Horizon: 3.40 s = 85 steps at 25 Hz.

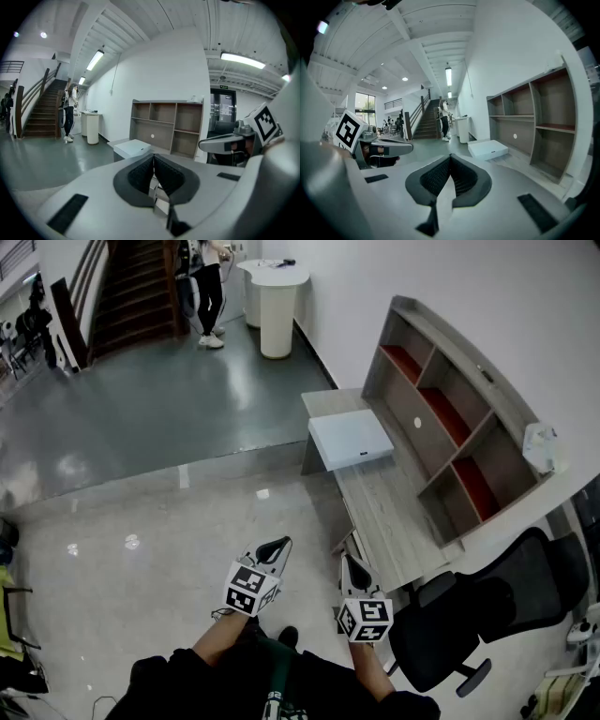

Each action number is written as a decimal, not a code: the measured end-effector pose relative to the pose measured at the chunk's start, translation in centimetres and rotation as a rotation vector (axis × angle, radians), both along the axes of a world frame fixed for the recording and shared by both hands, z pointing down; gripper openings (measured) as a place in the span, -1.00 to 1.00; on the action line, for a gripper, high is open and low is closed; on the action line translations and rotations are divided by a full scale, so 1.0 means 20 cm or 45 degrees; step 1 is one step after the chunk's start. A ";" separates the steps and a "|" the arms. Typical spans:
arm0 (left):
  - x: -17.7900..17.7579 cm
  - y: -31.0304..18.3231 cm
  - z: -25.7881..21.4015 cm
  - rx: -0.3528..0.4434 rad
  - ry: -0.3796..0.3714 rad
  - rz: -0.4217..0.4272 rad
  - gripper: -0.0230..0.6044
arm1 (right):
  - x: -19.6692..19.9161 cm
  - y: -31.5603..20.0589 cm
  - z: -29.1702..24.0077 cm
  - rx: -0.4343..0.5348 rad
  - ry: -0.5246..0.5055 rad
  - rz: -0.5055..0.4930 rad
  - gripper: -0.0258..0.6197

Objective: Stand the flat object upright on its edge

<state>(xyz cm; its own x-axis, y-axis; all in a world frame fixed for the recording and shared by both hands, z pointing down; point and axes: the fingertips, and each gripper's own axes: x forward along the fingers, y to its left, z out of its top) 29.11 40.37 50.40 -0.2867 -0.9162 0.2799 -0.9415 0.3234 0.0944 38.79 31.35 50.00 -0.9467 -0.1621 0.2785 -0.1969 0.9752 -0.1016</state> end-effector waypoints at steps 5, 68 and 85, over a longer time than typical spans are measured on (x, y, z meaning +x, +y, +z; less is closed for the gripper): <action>0.02 0.06 -0.02 0.009 -0.007 0.003 -0.89 | 0.03 0.06 -0.03 0.001 -0.052 -0.023 -0.81; -1.26 -0.16 -0.01 0.025 0.058 0.111 -0.89 | -1.21 -0.17 -0.01 -0.035 0.002 0.103 -0.81; -1.55 -0.21 0.01 0.059 0.093 0.200 -0.89 | -1.39 -0.20 0.01 -0.067 0.012 0.229 -0.81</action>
